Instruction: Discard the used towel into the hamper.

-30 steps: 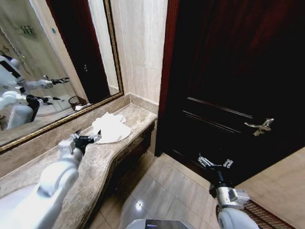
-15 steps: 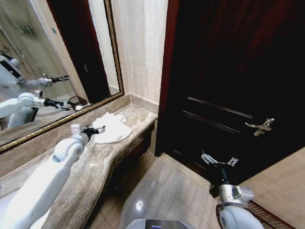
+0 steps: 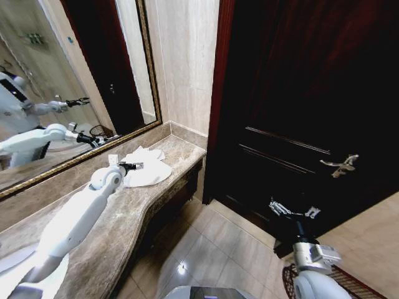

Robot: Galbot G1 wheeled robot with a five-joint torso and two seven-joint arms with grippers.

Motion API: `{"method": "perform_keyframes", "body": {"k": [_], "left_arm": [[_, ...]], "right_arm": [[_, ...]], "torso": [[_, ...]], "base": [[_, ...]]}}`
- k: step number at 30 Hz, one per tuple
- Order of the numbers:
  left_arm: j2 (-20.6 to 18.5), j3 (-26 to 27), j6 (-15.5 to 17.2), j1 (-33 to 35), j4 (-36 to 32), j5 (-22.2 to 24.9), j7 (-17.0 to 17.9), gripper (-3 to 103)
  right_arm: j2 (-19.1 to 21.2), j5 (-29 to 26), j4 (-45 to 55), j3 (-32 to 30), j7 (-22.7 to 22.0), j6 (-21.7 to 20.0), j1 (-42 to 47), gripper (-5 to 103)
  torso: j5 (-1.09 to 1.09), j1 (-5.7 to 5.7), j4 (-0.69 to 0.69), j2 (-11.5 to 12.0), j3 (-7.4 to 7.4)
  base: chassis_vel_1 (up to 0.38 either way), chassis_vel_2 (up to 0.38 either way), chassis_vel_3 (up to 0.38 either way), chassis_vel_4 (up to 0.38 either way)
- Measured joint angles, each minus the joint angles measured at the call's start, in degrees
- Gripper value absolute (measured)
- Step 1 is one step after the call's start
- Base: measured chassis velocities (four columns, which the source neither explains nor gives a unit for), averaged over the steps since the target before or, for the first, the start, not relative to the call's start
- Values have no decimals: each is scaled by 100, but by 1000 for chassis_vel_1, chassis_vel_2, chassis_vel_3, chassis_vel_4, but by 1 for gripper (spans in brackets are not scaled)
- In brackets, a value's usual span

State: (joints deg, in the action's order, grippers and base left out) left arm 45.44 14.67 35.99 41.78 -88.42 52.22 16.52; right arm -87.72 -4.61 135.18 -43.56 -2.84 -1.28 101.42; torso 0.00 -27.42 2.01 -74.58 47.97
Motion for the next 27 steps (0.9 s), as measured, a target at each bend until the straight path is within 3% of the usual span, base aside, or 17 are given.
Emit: {"method": "perform_keyframes", "body": {"k": [16,22,24,25,27], "left_arm": [[245,-134,-6,-7,167,-151,-29,103],[237,-128,-125,65,225,-425,-159,74],[234,-128,-131,72,225,-436,-162,74],[229,-124,-139,87,223,-444,-166,62],[228,-122,-140,92,223,-445,-166,62]], "right_arm": [[132,-207,-3,-183,-12,13,-15,100],[191,-324,-62,-265,-9,36,-35,100],[192,-326,-68,-261,-8,36,-43,100],[191,-326,-81,-243,-7,36,-55,100],[190,-326,-85,-235,-6,36,-59,100]], "torso": [[1,0,0,0,0],[0,1,0,0,-1],[0,1,0,0,-1],[0,1,0,0,-1],[0,1,0,0,-1]], "base": [[0,0,0,0],[0,0,0,0],[0,0,0,0],[0,0,0,0],[0,0,0,0]]}}
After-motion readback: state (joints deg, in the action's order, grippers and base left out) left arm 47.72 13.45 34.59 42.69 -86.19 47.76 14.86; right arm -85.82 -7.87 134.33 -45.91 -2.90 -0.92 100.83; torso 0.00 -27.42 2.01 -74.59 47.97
